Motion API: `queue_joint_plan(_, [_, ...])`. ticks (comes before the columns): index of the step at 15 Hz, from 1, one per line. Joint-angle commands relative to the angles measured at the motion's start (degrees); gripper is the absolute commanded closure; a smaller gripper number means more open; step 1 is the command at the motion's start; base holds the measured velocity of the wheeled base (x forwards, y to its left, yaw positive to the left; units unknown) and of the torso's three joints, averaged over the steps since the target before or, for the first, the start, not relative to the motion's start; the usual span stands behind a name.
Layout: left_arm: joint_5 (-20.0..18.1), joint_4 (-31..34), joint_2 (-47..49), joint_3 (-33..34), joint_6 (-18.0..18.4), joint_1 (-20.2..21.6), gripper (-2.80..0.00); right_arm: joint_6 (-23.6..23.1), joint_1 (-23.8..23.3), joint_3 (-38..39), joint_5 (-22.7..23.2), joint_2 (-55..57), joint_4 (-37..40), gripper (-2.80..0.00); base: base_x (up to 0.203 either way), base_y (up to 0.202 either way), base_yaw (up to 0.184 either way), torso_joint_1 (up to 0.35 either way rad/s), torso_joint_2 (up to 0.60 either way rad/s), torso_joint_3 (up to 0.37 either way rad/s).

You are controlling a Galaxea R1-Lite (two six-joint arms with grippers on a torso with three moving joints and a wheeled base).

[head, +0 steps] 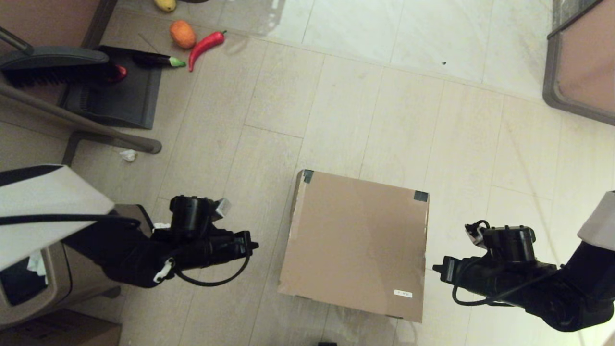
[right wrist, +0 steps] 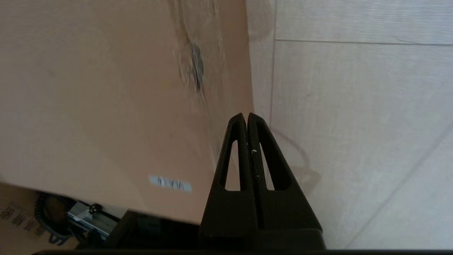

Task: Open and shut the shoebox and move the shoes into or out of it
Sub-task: Open the shoe box

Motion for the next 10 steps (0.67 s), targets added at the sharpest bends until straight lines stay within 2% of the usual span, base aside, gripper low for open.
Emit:
queue_joint_plan(1, [0.93, -0.34, 8.47, -6.66, -0.09, -0.86, 0.00, 0.17, 0.27, -1.41, 0.07, 4.52, -1.58, 0.00, 0.000, 0.000, 0.000, 0.000, 0.00, 0.000])
queue_joint_plan(3, [1.49, -0.08, 11.67, -10.63, -0.04, -0.98, 0.00, 0.23, 0.22, -0.99, 0.07, 7.15, -6.44, 0.00, 0.000, 0.000, 0.000, 0.000, 0.00, 0.000])
queue_joint_plan(6, [2.85, 0.23, 14.13, -14.62, -0.11, -1.28, 0.00, 0.39, 0.23, -0.30, 2.95, 7.76, -7.66, 0.00, 0.000, 0.000, 0.000, 0.000, 0.00, 0.000])
queue_joint_plan(8, [2.93, 0.87, 15.70, -16.70, -0.18, -1.43, 0.00, 0.44, 0.21, -0.30, 3.32, 9.17, -8.14, 0.00, 0.000, 0.000, 0.000, 0.000, 0.00, 0.000])
queue_joint_plan(10, [2.89, 3.35, 16.71, -19.65, -0.36, -1.72, 0.00, 0.53, 0.15, 0.57, 3.21, 11.98, -12.38, 0.00, 0.000, 0.000, 0.000, 0.000, 0.00, 0.000])
